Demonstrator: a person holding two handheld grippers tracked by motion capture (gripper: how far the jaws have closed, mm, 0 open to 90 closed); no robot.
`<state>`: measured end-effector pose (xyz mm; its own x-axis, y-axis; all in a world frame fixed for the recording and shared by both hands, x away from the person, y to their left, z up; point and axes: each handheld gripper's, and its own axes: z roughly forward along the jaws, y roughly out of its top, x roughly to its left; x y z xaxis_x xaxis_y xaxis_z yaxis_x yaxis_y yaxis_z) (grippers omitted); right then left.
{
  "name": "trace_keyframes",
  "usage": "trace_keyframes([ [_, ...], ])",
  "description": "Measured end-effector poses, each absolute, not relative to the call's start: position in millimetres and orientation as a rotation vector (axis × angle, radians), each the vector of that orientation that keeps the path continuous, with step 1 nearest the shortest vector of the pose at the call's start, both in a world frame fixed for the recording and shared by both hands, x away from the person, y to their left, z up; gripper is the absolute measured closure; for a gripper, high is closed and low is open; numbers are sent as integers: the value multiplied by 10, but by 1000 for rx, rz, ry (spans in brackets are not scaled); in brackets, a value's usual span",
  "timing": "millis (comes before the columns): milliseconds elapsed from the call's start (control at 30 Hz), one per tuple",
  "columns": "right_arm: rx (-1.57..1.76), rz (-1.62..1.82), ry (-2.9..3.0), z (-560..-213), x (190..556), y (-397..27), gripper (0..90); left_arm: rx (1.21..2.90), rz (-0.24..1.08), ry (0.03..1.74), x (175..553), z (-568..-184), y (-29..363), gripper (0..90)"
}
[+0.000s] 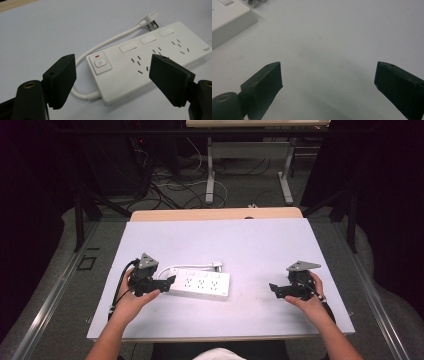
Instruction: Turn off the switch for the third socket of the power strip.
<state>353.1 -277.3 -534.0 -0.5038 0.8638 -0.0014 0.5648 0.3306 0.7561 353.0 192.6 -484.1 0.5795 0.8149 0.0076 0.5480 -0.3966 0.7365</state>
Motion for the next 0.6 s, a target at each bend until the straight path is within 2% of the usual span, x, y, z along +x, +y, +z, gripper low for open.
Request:
trace_keyframes([
  [600,1264,1005,2206,-5362,3538,-2766,74,2161,460,971,3664,-4821,1662,266],
])
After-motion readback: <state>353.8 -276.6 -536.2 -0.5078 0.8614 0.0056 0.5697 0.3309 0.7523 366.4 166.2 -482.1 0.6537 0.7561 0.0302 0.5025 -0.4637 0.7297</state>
